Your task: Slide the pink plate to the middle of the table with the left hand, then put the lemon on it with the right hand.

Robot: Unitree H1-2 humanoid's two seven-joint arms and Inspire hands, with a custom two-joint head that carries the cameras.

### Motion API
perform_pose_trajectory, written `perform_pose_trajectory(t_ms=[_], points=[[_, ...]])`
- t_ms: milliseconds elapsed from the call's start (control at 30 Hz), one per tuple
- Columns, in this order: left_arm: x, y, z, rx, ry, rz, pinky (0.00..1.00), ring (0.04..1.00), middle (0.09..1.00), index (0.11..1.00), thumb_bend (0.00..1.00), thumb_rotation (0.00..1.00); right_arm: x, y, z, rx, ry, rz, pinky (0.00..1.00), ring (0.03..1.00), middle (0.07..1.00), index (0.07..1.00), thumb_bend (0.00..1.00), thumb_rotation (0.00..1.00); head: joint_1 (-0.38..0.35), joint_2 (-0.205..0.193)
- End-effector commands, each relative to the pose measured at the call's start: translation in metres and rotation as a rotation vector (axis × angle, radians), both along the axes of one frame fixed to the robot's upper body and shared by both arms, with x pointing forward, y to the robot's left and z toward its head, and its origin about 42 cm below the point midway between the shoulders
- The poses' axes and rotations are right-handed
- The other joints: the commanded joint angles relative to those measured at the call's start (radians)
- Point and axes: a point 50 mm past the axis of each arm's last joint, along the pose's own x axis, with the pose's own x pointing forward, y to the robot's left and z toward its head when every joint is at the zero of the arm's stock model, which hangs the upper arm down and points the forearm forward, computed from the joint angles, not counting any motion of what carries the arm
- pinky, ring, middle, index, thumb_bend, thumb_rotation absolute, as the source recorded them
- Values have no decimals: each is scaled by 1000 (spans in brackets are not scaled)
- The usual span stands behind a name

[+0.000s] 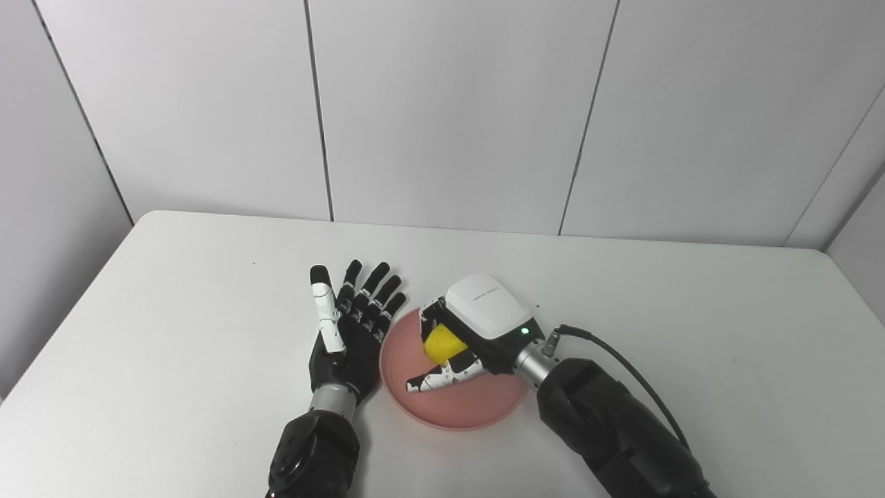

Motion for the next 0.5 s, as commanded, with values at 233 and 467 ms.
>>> perform_pose_trajectory(t_ms=[233,467], points=[[-18,-13,-35,-8,183,-1,887,862,874,975,892,881,4,-2,13,83,-76,33,298,365,437,458,587,862,1,5],[-19,-13,-36,-14,190,1,874,851,862,979,890,883,5,-4,13,61,-102,26,352,414,478,488,589,952,0,7]])
